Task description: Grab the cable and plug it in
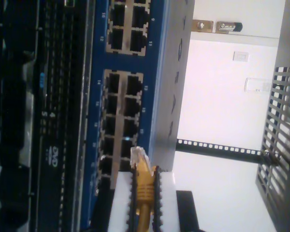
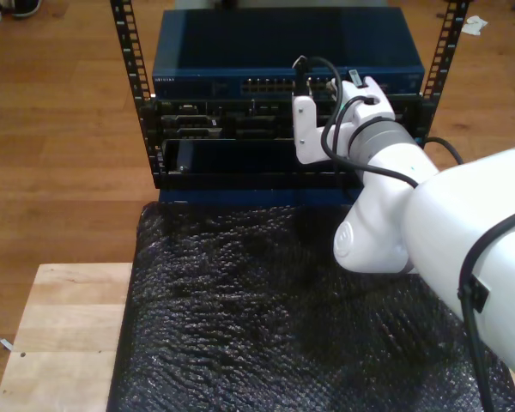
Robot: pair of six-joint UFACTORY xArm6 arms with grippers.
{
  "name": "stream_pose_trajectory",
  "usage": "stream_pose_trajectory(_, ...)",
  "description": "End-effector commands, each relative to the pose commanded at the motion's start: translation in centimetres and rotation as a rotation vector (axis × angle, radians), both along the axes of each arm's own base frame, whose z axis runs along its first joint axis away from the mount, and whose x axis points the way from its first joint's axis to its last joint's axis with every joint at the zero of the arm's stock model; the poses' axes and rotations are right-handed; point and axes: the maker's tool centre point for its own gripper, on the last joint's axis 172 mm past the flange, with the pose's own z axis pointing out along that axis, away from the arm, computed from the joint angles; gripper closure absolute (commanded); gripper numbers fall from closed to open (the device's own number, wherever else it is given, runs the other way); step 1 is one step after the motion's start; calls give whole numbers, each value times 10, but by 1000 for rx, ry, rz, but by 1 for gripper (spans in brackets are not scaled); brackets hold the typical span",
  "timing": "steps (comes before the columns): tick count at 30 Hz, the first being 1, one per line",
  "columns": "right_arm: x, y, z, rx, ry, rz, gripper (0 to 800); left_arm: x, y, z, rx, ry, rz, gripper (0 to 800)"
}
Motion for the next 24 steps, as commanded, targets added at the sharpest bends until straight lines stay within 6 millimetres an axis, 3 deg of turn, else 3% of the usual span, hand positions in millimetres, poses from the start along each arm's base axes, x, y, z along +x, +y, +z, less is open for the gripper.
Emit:
stream_pose_trajectory(5, 9, 2, -13, -5, -2, -5, 800, 0, 0, 0, 0, 0, 0, 0)
stream_pose_trajectory(12, 5, -6, 2, 5, -146, -44, 800, 0, 0, 0, 0, 0, 0, 0)
stream_pose_trajectory(24, -1, -20, 0, 13, -202, -96, 800, 0, 0, 0, 0, 0, 0, 0)
